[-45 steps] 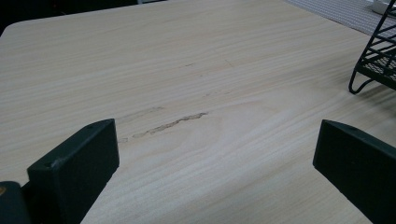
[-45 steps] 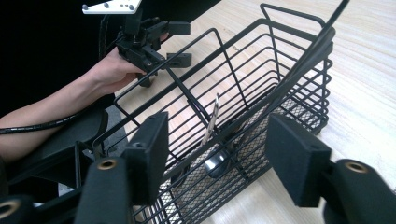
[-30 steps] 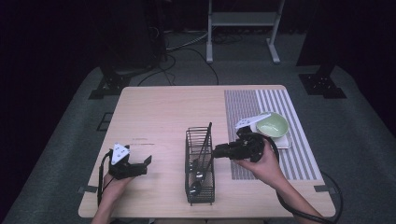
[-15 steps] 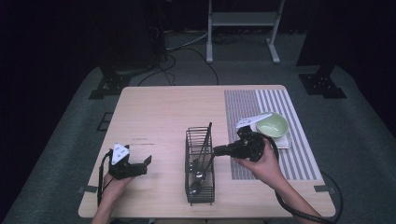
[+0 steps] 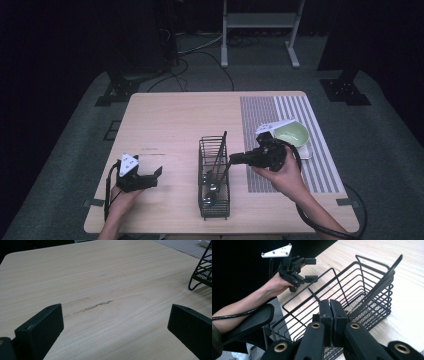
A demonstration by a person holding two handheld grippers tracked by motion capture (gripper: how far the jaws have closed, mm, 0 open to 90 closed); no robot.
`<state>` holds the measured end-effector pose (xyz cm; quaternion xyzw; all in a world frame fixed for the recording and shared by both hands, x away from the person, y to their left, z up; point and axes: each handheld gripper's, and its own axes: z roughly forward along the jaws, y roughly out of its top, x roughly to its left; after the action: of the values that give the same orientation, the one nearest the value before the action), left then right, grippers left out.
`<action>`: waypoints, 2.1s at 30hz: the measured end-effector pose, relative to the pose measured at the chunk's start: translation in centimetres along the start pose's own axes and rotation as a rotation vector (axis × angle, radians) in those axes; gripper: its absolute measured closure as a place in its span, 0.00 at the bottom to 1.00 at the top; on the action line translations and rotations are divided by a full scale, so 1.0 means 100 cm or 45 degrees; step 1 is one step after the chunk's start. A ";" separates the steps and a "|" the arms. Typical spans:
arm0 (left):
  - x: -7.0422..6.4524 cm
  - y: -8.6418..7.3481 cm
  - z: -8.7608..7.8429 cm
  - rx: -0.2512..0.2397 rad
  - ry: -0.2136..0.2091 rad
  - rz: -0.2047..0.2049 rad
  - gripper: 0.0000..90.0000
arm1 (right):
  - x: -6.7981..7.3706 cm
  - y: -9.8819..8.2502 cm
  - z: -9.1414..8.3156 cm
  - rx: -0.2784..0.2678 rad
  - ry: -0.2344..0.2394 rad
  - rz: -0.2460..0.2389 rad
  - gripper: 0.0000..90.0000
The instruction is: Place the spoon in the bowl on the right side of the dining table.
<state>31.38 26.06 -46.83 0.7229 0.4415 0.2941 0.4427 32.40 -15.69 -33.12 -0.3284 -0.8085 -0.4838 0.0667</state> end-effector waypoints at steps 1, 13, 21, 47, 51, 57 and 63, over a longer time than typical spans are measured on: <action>0.000 0.000 0.000 0.000 0.000 0.000 0.00 | 0.000 0.000 0.000 0.000 0.000 0.000 0.99; 0.000 0.000 0.000 0.000 0.001 -0.002 0.00 | -0.002 0.012 -0.023 -0.067 -0.016 0.071 0.99; 0.000 0.000 0.000 -0.003 0.002 -0.002 0.00 | -0.003 0.020 -0.038 -0.100 -0.032 0.100 0.99; 0.001 0.000 0.000 -0.005 0.004 -0.013 0.00 | -0.012 0.033 -0.062 -0.183 0.011 0.193 0.99; 0.000 0.000 0.000 -0.003 0.004 -0.001 0.00 | -0.015 0.034 -0.069 -0.210 0.014 0.217 0.99; 0.000 0.000 0.001 0.002 0.003 0.002 0.00 | -0.017 0.036 -0.082 -0.234 0.003 0.226 0.99; 0.000 0.000 0.001 0.002 0.002 0.004 0.00 | -0.023 0.032 -0.089 -0.261 0.003 0.260 0.99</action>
<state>31.47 25.98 -46.87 0.7237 0.4407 0.2951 0.4414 34.20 -23.10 -27.06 -0.4135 -0.7170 -0.5550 0.0827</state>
